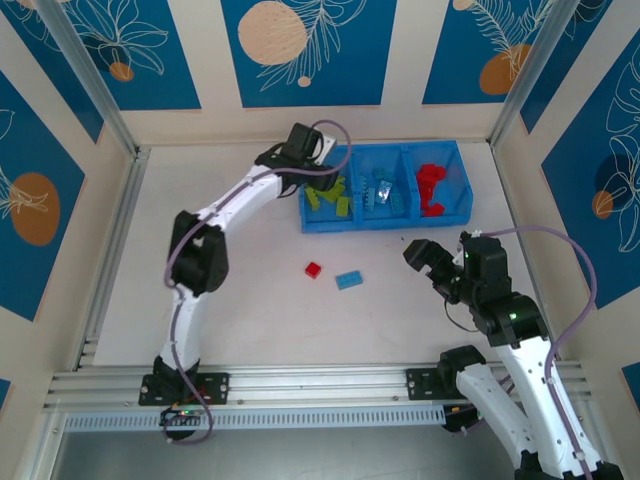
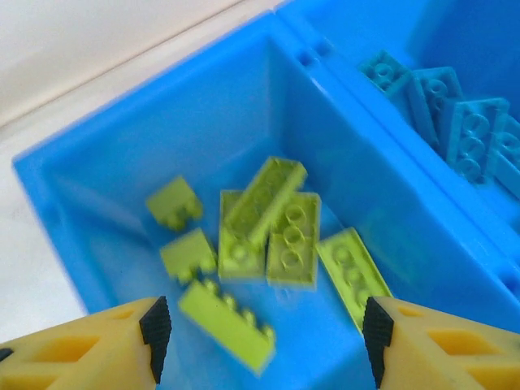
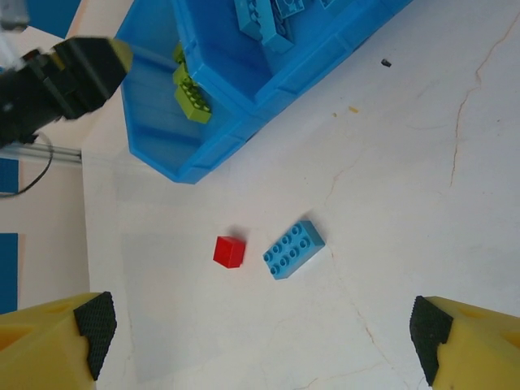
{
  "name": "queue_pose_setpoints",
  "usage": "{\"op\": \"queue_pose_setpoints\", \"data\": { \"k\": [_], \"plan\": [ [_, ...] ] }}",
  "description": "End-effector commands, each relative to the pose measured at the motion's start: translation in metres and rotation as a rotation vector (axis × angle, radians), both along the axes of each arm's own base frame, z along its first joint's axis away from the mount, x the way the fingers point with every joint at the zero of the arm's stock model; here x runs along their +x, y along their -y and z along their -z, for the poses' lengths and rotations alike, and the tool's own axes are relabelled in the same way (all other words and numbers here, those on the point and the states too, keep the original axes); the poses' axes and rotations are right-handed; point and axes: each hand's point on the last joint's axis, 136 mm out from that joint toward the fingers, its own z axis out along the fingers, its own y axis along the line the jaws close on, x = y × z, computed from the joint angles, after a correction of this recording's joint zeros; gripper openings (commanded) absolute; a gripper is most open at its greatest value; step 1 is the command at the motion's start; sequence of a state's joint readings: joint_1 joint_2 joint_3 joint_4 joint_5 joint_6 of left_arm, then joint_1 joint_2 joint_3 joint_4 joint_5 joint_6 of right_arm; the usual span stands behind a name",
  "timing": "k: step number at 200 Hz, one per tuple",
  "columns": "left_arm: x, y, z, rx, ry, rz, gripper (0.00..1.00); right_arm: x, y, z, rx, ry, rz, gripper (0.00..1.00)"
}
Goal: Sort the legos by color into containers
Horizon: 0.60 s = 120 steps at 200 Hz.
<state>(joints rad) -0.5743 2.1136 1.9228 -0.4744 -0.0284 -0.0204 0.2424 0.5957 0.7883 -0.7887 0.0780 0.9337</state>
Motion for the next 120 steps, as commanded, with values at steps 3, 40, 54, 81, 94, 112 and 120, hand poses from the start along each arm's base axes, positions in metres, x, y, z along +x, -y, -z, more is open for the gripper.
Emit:
{"op": "queue_pose_setpoints", "data": {
  "k": [3,40,54,81,94,112,120],
  "plan": [
    [-0.054,0.007,-0.102,-0.246,0.178,0.069,0.65,0.004,-0.016,0.016,-0.008,-0.046,-0.095,0.96],
    [-0.162,-0.02,-0.119,-0.291,0.229,0.155,0.66,0.011,-0.053,0.041,-0.155,-0.114,-0.314,0.96],
    [-0.202,-0.032,-0.119,-0.278,0.229,0.188,0.66,0.016,-0.066,0.052,-0.267,-0.123,-0.377,0.96],
    [-0.266,-0.062,-0.121,-0.185,0.237,0.264,0.67,0.031,-0.09,0.078,-0.453,-0.144,-0.487,1.0],
    [-0.289,-0.079,-0.115,-0.141,0.207,0.299,0.7,0.038,-0.101,0.092,-0.508,-0.157,-0.534,0.99],
    [-0.318,-0.096,-0.101,-0.098,0.164,0.387,0.8,0.046,-0.115,0.109,-0.568,-0.185,-0.586,1.0],
    [-0.329,-0.101,-0.092,-0.076,0.15,0.425,0.83,0.05,-0.12,0.117,-0.596,-0.198,-0.604,1.0]
  ]
}}
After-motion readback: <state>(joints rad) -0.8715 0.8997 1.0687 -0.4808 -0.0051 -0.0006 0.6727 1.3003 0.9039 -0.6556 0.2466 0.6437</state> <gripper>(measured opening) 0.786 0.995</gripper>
